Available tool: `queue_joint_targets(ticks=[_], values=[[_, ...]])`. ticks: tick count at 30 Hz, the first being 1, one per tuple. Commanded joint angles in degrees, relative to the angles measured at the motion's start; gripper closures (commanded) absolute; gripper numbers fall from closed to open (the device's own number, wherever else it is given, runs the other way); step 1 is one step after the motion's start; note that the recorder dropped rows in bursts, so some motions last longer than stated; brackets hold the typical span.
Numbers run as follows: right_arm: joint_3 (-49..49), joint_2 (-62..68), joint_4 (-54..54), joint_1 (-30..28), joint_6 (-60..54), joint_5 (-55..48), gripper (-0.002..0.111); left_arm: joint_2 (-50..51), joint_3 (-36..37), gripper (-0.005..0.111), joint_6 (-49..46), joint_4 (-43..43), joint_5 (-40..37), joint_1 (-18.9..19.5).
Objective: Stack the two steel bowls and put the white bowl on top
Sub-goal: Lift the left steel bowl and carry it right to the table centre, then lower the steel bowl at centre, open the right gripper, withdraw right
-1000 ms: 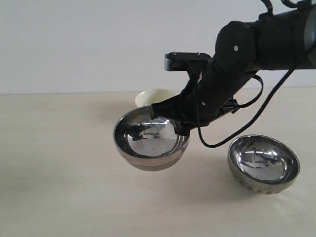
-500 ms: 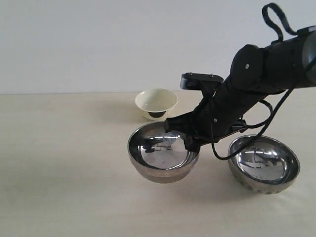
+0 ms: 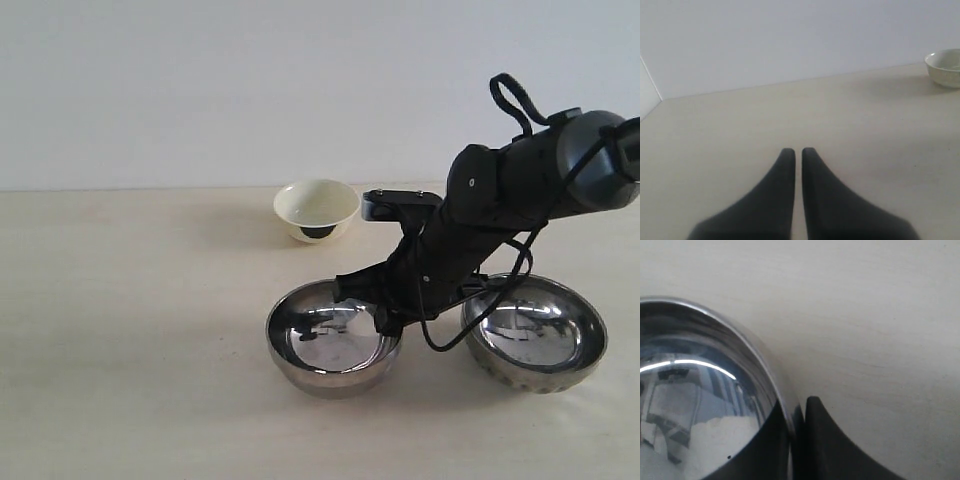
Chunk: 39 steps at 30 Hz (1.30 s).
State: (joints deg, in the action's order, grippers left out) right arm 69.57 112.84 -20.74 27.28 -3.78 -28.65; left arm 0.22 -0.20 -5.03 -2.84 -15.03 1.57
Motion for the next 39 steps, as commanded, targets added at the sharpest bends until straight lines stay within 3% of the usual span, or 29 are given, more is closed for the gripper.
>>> queue_joint_targets(ticks=[1, 15, 24, 34, 39], values=[[-0.21, 0.43, -0.76, -0.45, -0.25, 2.06, 0.108, -0.22, 0.2, 0.103, 0.56, 0.49, 0.47, 0.17], [-0.21, 0.46, -2.69, -0.45, -0.25, 3.9, 0.108, -0.22, 0.2, 0.103, 0.56, 0.49, 0.47, 0.17], [-0.21, 0.46, -2.69, -0.45, -0.25, 3.82, 0.077, -0.22, 0.2, 0.103, 0.56, 0.49, 0.47, 0.17], [-0.21, -1.11, -2.35, -0.45, -0.25, 3.41, 0.077, -0.22, 0.2, 0.103, 0.56, 0.49, 0.34, 0.17], [-0.21, -8.03, 0.33, -2.2, 1.12, 0.58, 0.077, -0.22, 0.2, 0.103, 0.56, 0.49, 0.46, 0.17]])
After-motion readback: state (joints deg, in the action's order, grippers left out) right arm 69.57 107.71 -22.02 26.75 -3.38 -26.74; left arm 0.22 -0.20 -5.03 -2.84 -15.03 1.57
